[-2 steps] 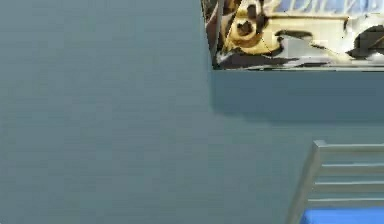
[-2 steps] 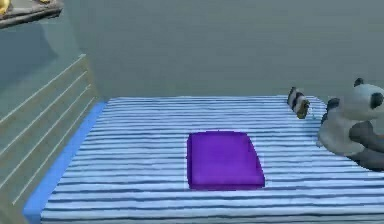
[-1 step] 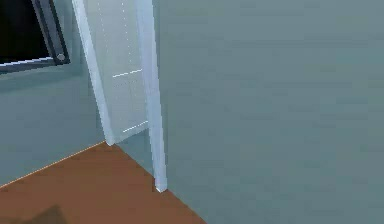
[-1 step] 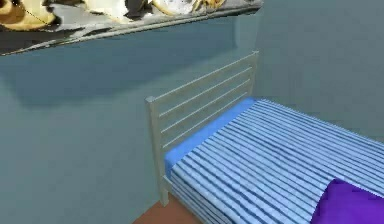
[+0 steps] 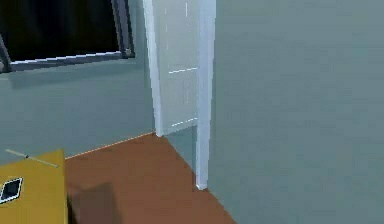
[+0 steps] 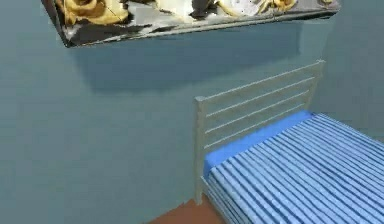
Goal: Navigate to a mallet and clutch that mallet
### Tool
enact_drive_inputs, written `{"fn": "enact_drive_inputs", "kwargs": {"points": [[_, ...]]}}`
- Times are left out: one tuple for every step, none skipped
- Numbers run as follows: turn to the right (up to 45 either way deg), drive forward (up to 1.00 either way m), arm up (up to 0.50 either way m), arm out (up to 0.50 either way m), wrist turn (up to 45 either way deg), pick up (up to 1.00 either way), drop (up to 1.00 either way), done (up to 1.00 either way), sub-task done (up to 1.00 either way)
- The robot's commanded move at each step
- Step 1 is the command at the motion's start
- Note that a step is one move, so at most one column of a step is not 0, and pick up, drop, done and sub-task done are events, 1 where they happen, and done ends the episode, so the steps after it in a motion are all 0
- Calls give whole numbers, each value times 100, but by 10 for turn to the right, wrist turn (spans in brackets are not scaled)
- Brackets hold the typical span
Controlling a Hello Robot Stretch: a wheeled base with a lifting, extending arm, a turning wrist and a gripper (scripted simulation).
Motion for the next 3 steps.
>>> {"fn": "enact_drive_inputs", "kwargs": {"points": [[0,30,0,0,0,0,0,0,0],[-120,0,0,0,0,0,0,0,0],[0,95,0,0,0,0,0,0,0]]}}
